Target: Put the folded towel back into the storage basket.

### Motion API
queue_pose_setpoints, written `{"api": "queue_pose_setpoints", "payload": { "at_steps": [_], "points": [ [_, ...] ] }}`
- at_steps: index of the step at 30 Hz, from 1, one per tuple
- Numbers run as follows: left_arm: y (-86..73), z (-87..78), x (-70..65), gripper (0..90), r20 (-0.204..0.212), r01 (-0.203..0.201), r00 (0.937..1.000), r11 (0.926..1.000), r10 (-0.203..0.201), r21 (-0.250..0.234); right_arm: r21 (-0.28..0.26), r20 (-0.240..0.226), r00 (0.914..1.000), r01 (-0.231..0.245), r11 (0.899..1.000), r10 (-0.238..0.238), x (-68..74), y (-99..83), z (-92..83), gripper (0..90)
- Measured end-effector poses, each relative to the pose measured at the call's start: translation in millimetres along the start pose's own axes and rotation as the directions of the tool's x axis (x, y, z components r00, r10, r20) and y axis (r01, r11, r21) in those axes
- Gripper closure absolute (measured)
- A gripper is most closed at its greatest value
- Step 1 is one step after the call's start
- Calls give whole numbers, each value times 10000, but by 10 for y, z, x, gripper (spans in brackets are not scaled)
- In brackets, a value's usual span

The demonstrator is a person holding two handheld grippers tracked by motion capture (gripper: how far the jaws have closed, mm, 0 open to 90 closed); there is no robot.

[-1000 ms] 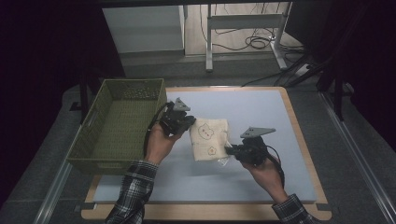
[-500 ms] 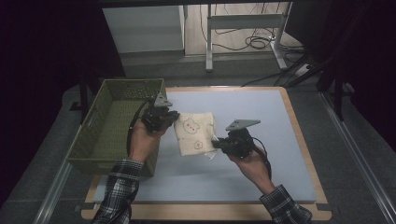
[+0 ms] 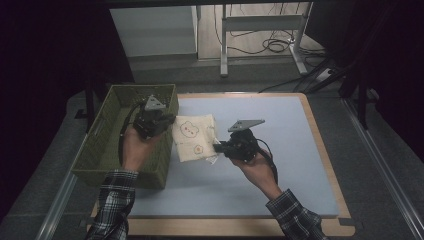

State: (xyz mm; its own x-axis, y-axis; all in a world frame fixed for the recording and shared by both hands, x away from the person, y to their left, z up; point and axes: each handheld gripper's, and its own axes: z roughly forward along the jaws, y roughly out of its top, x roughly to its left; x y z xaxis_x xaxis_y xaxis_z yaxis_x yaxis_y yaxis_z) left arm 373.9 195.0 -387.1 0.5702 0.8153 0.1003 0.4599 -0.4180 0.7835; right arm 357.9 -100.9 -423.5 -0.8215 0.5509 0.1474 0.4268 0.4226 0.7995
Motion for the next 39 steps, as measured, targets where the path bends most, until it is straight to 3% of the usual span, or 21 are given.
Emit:
{"api": "queue_pose_setpoints", "payload": {
  "at_steps": [10,23,30,39],
  "points": [
    [24,-168,176,832,-421,160,9990,9998,-164,-117,-197,-189,9998,104,9998,-108,71,220,55,815],
    [-61,-398,468,837,-1113,513,9924,9985,-531,-193,-490,-531,9983,198,9986,-224,228,455,350,815],
    [-182,-522,616,838,-1448,823,9858,9963,-847,-227,-491,-587,9978,287,9984,-316,375,544,559,815],
    [-410,-728,844,838,-1970,1233,9726,9923,-1237,-142,-470,-720,9956,564,9973,-597,652,679,874,815]
  ]
}}
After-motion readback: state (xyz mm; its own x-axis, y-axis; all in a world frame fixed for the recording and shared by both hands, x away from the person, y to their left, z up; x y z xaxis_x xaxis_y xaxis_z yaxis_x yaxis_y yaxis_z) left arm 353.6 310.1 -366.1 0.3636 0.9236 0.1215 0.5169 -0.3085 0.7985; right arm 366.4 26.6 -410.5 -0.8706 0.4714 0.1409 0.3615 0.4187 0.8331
